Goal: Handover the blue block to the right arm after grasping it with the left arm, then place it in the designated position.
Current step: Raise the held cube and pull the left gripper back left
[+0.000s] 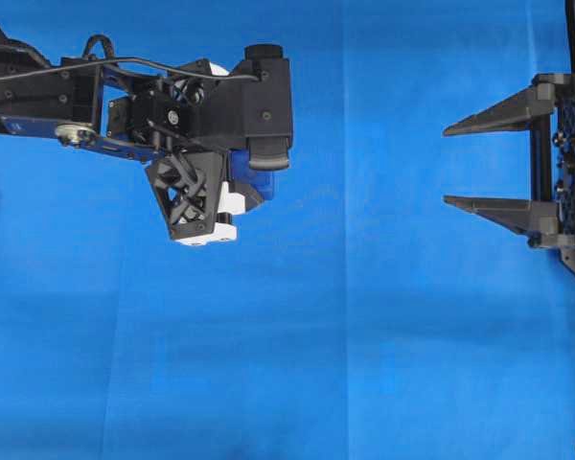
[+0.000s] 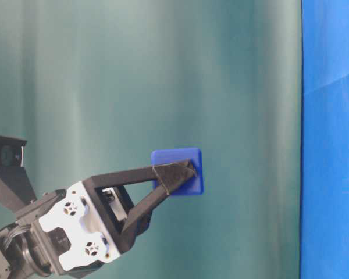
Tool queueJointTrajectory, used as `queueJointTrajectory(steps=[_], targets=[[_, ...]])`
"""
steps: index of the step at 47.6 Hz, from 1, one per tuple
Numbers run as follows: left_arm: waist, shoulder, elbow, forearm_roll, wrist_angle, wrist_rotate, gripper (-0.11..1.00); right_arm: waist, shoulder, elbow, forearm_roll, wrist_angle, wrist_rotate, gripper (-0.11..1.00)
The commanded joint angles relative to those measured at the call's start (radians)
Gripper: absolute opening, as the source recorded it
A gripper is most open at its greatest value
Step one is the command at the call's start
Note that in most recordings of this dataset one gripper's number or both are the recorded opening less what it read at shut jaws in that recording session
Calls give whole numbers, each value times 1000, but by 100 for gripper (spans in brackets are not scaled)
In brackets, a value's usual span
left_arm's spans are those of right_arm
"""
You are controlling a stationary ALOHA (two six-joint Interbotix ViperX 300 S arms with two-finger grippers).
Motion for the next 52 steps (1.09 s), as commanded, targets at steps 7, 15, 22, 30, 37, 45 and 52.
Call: queueJointTrajectory(steps=[7, 15, 22, 30, 37, 45, 52], targets=[[0, -32, -18, 3, -6, -2, 49, 0, 3, -21, 3, -5, 2, 97], [0, -34, -17, 3, -11, -3, 49, 0, 3, -21, 3, -5, 2, 97], [2, -38, -8, 3, -12, -3, 49, 2, 3, -21, 3, -5, 2, 97], [0, -57, 18, 3, -38, -5, 49, 2, 3, -23, 3, -6, 2, 97], [2, -89, 66, 3, -115, -5, 49, 3, 3, -23, 3, -6, 2, 97], [0, -146, 150, 3, -245, -5, 49, 3, 3, -23, 3, -11, 2, 97], [0, -212, 247, 3, -416, -5, 49, 3, 3, -23, 3, -11, 2, 97]])
